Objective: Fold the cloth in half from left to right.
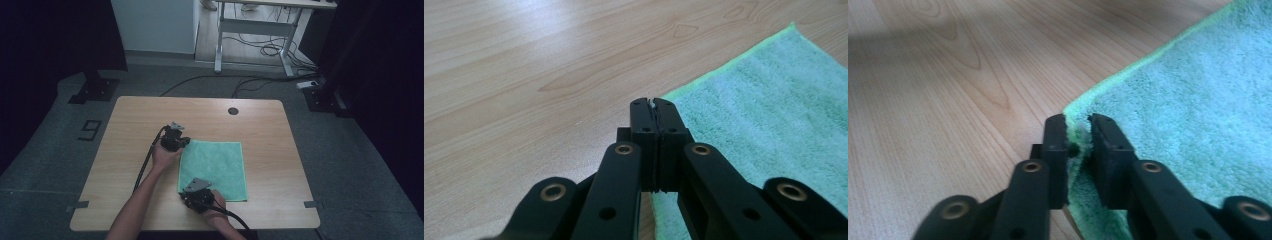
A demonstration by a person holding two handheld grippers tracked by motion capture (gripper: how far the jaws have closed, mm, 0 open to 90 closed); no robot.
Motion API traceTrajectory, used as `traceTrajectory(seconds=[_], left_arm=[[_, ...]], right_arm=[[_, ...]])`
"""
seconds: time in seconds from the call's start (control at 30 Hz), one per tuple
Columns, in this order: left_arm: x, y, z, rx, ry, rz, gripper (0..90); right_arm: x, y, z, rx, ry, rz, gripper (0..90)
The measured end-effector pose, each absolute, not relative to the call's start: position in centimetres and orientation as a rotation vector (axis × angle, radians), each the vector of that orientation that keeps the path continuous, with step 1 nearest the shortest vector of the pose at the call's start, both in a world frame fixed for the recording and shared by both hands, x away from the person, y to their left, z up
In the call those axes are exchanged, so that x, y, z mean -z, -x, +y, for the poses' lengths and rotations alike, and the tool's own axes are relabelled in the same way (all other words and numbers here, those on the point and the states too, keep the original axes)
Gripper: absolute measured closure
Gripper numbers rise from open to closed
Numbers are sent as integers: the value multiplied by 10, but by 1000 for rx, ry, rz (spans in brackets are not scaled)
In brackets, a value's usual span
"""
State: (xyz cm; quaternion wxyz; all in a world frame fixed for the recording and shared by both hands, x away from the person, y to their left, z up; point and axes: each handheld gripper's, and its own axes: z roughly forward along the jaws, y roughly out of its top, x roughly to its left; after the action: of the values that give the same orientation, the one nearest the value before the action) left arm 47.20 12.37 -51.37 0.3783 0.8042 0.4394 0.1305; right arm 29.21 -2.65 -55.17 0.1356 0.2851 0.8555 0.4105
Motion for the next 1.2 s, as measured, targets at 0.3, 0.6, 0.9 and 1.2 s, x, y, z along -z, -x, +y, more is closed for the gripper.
traceTrajectory(seconds=[0.3,0.6,0.9,1.2], left_arm=[[509,-471,124,-335,-2043,1118,890],[500,-467,124,-346,-2036,1109,889],[489,-463,126,-369,-2022,1093,889],[483,-467,119,-371,-2037,1078,890]], right_arm=[[548,-291,-28,-1250,-827,2486,848],[538,-287,-35,-1319,-836,2438,857],[528,-286,-40,-1386,-851,2405,860],[526,-282,-38,-1407,-845,2404,860]])
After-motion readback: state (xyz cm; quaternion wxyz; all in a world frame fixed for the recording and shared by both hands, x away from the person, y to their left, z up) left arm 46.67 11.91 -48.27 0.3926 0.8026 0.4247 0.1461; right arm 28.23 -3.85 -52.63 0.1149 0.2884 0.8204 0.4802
